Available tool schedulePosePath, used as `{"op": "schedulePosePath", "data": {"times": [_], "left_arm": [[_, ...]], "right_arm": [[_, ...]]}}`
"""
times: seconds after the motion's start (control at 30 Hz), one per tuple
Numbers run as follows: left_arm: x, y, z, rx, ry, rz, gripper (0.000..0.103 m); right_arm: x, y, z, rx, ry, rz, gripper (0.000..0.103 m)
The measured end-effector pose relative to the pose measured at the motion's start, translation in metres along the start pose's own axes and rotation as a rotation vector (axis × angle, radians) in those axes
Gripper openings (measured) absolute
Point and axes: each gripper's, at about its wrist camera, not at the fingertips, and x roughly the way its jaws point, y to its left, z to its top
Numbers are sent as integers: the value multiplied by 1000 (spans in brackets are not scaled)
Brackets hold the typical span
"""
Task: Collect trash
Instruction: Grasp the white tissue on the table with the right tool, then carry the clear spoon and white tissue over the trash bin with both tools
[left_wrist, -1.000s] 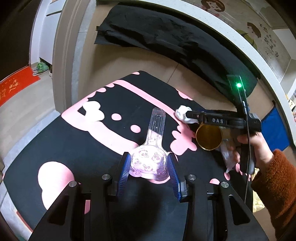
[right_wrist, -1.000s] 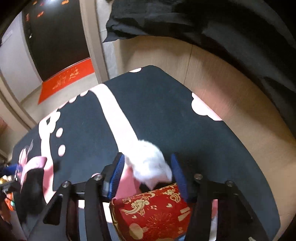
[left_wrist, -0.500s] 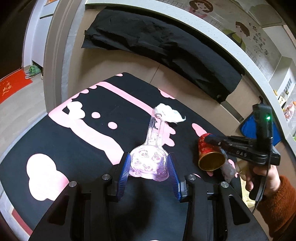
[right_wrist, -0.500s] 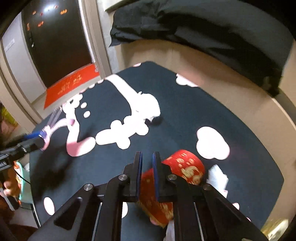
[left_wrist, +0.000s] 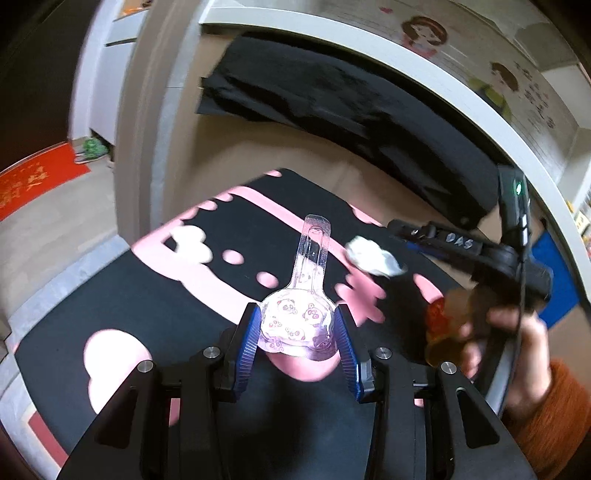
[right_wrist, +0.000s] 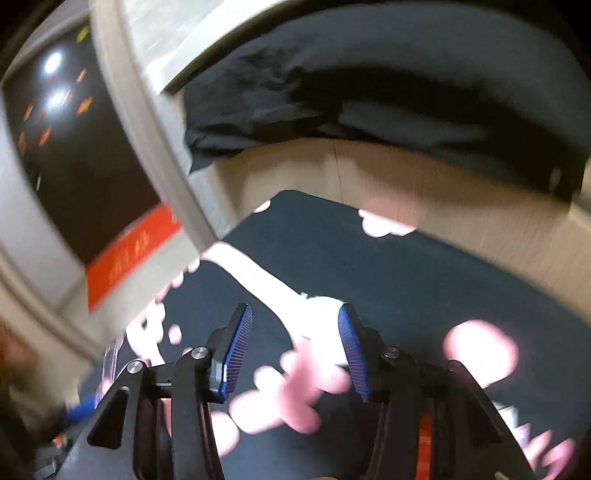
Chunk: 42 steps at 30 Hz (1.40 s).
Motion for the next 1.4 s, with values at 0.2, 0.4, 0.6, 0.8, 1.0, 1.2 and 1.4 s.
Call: {"op": "schedulePosePath", "data": {"times": [0.2, 0.4, 0.6, 0.8, 1.0, 1.2, 1.4], "left_arm": [[2, 20, 0, -25, 9, 13, 42], [8, 26, -2, -45, 24, 3, 42], [7, 20, -4, -44, 31, -7, 42], [-3, -3, -6, -23, 23, -39, 42], [-25, -48, -9, 45, -10, -85, 42], [-52, -108, -11, 148, -65, -115, 42], [-76, -181, -10, 270, -137, -140, 42]], "right_arm": [[58, 10, -6, 5, 61, -191, 52], [86, 11, -5, -93, 111, -238, 53], [53, -5, -9, -56, 66, -123, 25], [-35, -3, -22, -47, -29, -31, 25], [-126, -4, -46, -79, -126, -45, 25], [-203, -23, -65, -86, -214, -88, 25], [-260, -54, -76, -61, -293, -121, 25]]}}
